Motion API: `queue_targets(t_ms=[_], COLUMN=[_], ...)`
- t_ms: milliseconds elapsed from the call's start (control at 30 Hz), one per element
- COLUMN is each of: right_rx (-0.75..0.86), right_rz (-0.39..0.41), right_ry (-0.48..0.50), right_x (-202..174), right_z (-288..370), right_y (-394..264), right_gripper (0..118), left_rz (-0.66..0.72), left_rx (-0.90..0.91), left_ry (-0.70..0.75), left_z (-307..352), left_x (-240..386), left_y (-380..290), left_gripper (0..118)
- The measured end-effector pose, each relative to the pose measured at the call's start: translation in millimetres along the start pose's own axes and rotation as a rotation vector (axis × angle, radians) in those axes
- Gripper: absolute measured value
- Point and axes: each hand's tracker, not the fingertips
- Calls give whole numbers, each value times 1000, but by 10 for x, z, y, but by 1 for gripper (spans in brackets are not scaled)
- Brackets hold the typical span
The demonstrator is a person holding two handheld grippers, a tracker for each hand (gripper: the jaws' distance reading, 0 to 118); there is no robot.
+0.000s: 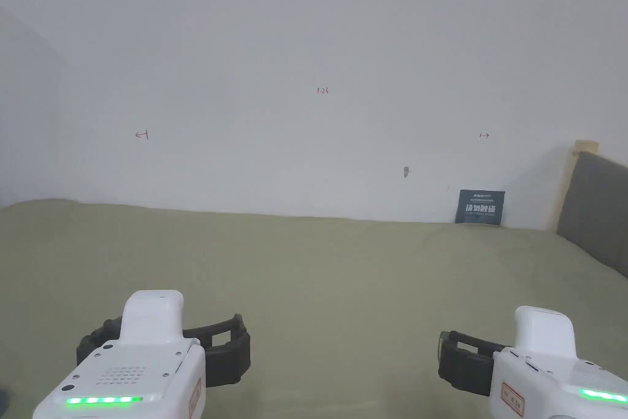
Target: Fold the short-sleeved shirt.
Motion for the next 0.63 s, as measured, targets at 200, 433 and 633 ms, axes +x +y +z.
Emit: queue_targets(t_ms=[200, 433, 633], right_rx=[22, 66, 115], right_rz=[33, 10, 31], right_ry=[-13, 122, 81], right_x=[-44, -16, -22], right_z=[35, 51, 50], right_y=[42, -38, -66], right_gripper=[118, 118, 118], left_rz=[-4, -4, -3], left_rx=[6, -1, 6], left_ry=[0, -12, -13], left_z=[-3, -19, -4], left_x=[8, 43, 34], left_y=[35, 15, 24], left_gripper=[118, 118, 118])
